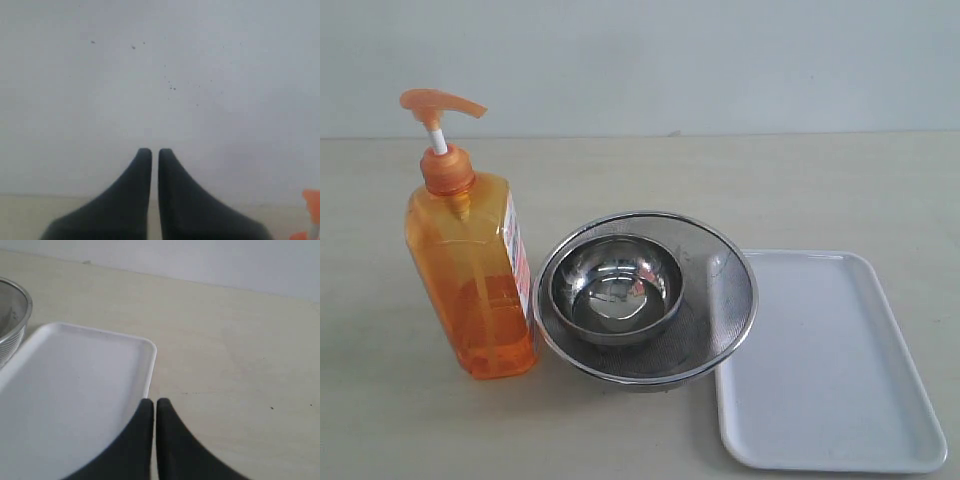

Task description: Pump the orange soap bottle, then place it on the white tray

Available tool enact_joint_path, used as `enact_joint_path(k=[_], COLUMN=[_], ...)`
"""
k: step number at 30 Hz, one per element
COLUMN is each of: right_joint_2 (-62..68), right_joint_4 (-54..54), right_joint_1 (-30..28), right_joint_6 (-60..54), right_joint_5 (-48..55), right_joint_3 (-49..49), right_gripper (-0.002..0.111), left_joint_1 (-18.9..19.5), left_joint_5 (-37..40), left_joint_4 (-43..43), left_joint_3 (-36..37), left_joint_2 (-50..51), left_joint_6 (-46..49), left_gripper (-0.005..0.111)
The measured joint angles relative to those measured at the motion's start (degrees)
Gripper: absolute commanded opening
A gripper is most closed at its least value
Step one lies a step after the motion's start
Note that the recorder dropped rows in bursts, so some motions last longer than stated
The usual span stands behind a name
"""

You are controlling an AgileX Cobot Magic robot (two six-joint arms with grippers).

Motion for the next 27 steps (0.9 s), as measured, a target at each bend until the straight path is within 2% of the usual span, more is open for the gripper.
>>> enact_joint_path(k=[2, 6, 7, 9, 11, 14, 17, 20, 23, 27], right_joint_2=[0.0, 0.0, 0.0, 0.0, 0.0, 0.0, 0.0, 0.0, 0.0, 0.0], right_joint_4=[0.0, 0.0, 0.0, 0.0, 0.0, 0.0, 0.0, 0.0, 0.0, 0.0], right_joint_1=[0.0, 0.0, 0.0, 0.0, 0.0, 0.0, 0.0, 0.0, 0.0, 0.0], right_joint_6=[0.0, 0.0, 0.0, 0.0, 0.0, 0.0, 0.0, -0.1, -0.1, -0.1], right_joint_5=[0.0, 0.0, 0.0, 0.0, 0.0, 0.0, 0.0, 0.0, 0.0, 0.0], right_joint_3=[0.0, 0.0, 0.0, 0.0, 0.0, 0.0, 0.0, 0.0, 0.0, 0.0], right_gripper=[0.0, 0.0, 0.0, 0.0, 0.0, 0.0, 0.0, 0.0, 0.0, 0.0], left_joint_1=[0.0, 0.0, -0.6, -2.18, -4.57, -13.45, -19.56, -23.22, -27.13, -29.34], left_joint_5=[2.57, 12.41, 16.98, 19.94, 21.92, 26.09, 30.14, 35.45, 41.96, 43.57], left_joint_4=[0.42, 0.78, 0.45, -0.98, -2.6, -6.67, -7.69, -13.59, -22.95, -26.58], left_joint_3=[-0.7, -4.14, -6.12, -7.55, -8.3, -8.65, -8.65, -8.65, -8.65, -7.32], left_joint_2=[1.27, 4.49, 5.96, 6.93, 7.64, 8.92, 9.02, 8.9, 8.69, 8.82], left_joint_6=[0.0, 0.0, 0.0, 0.0, 0.0, 2.53, 3.22, 3.47, 6.94, 7.97], left_gripper=[0.005, 0.005, 0.005, 0.005, 0.005, 0.005, 0.005, 0.005, 0.005, 0.005])
